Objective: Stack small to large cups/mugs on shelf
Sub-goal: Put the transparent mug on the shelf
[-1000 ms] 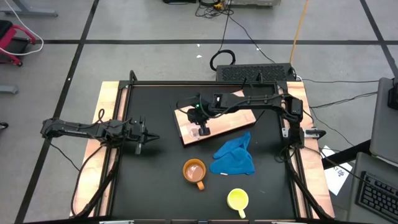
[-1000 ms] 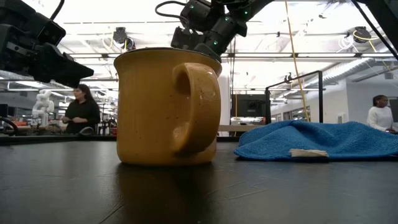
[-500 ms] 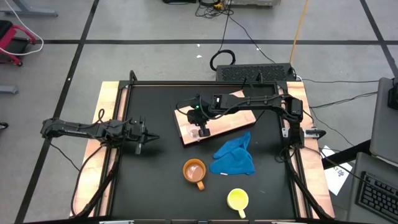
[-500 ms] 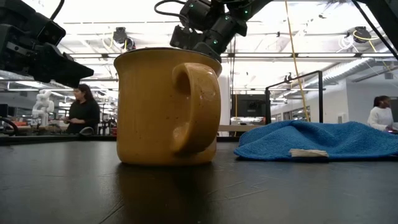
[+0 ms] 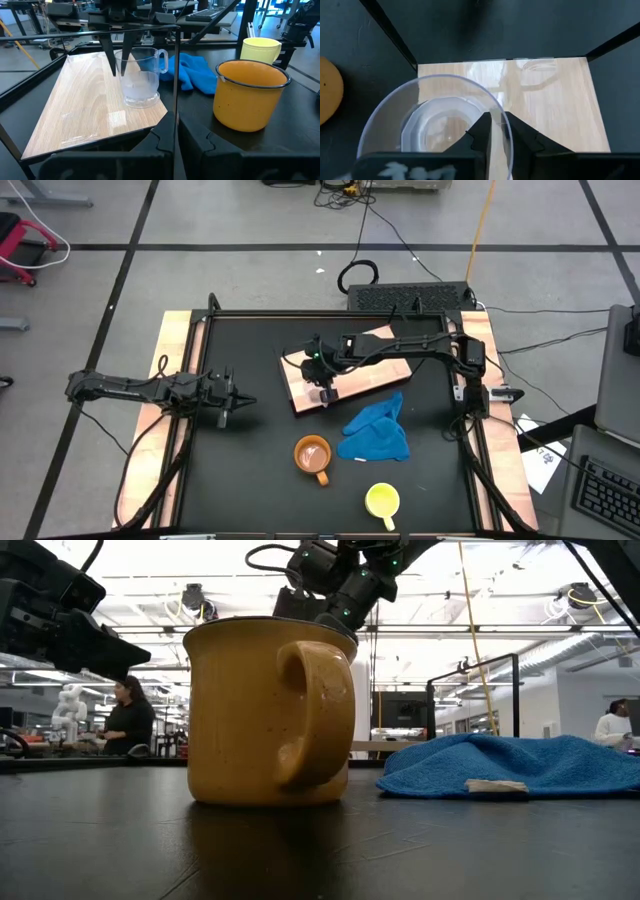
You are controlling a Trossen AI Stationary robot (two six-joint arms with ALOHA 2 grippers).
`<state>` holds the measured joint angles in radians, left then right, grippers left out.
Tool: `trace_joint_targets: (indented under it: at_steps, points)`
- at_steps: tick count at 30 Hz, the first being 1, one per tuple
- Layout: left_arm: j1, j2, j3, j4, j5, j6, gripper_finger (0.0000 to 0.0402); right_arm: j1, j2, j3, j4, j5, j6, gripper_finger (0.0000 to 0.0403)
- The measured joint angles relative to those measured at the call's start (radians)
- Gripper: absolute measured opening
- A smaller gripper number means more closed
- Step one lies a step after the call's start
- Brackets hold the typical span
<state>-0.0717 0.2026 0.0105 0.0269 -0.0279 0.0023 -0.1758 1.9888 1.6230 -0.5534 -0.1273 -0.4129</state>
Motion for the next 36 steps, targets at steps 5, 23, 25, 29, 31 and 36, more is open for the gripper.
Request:
trace_joint_targets:
  at_steps: [5,23,25,29,31,36]
  points:
    - [0.000,0.000,0.000,0.000,0.000,0.000,0.0024,0.000,0.000,-0.001,-0.001,0.000,0.000,0.0050]
    - [0.000,0.000,0.000,0.000,0.000,0.000,0.0024,0.016,0.002,-0.001,0.026,0.077,-0.042,0.0066]
    - [0.000,0.000,0.000,0.000,0.000,0.000,0.0024,0.021,0.002,-0.001,0.021,0.079,-0.044,0.0060]
    - [0.000,0.000,0.000,0.000,0.000,0.000,0.0024,0.021,0.001,0.020,-0.038,0.084,-0.046,0.0033]
    - [0.000,0.000,0.000,0.000,0.000,0.000,0.0024,0.021,-0.001,0.036,-0.059,0.125,-0.055,0.0013]
    - [0.000,0.000,0.000,0.000,0.000,0.000,0.0024,0.022,-0.002,0.100,-0.131,0.157,-0.063,0.0006]
